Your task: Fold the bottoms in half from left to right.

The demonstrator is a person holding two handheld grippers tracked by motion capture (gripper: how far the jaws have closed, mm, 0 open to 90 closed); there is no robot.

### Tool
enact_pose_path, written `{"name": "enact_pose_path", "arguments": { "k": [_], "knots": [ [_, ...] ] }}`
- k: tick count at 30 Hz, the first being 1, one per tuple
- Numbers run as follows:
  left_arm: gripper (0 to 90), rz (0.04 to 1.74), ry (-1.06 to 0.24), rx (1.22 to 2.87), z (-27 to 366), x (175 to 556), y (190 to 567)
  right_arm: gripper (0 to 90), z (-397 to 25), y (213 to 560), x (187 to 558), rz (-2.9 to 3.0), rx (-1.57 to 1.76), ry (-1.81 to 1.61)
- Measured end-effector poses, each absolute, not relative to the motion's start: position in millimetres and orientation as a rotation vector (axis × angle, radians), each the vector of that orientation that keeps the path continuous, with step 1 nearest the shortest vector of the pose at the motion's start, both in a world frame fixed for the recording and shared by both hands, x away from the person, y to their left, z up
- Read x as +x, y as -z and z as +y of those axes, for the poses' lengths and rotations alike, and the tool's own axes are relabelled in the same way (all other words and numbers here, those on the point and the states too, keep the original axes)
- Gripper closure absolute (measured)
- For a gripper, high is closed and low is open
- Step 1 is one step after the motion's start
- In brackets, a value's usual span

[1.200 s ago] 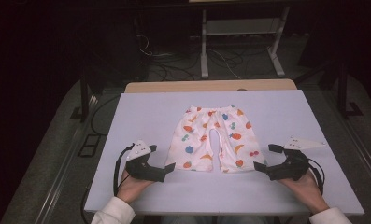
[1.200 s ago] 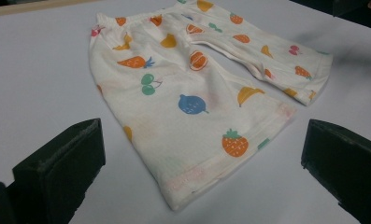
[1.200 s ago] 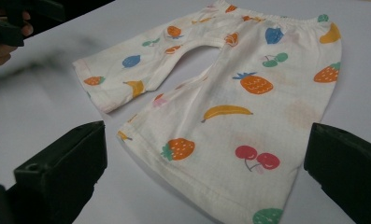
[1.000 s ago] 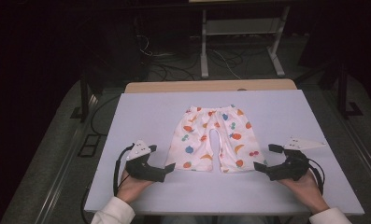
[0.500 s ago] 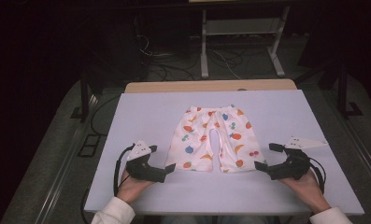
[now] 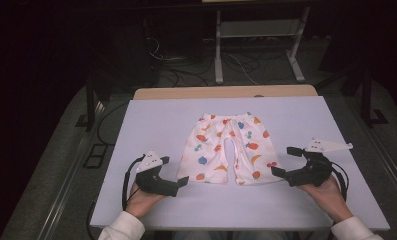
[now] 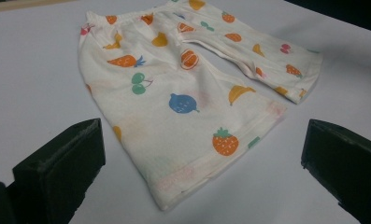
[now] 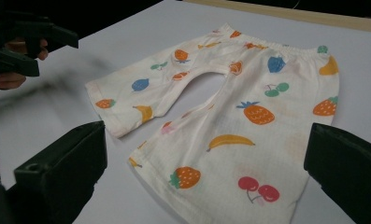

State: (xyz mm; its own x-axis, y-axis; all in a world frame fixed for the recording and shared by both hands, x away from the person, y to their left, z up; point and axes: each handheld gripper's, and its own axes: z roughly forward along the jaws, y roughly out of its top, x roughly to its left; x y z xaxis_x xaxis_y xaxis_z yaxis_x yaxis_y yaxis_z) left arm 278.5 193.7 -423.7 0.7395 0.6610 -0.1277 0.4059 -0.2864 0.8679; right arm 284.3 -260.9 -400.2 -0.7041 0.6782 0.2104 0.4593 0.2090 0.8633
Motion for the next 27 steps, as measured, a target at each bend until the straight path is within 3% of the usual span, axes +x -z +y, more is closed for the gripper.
{"name": "enact_pose_path", "arguments": {
  "k": [27],
  "knots": [
    [0.0, 0.834, -0.334, 1.907, 197.7, 278.5, 422.4, 0.0, -233.7, 389.0, 314.5, 2.328, 1.058, -1.481]
  ]
}}
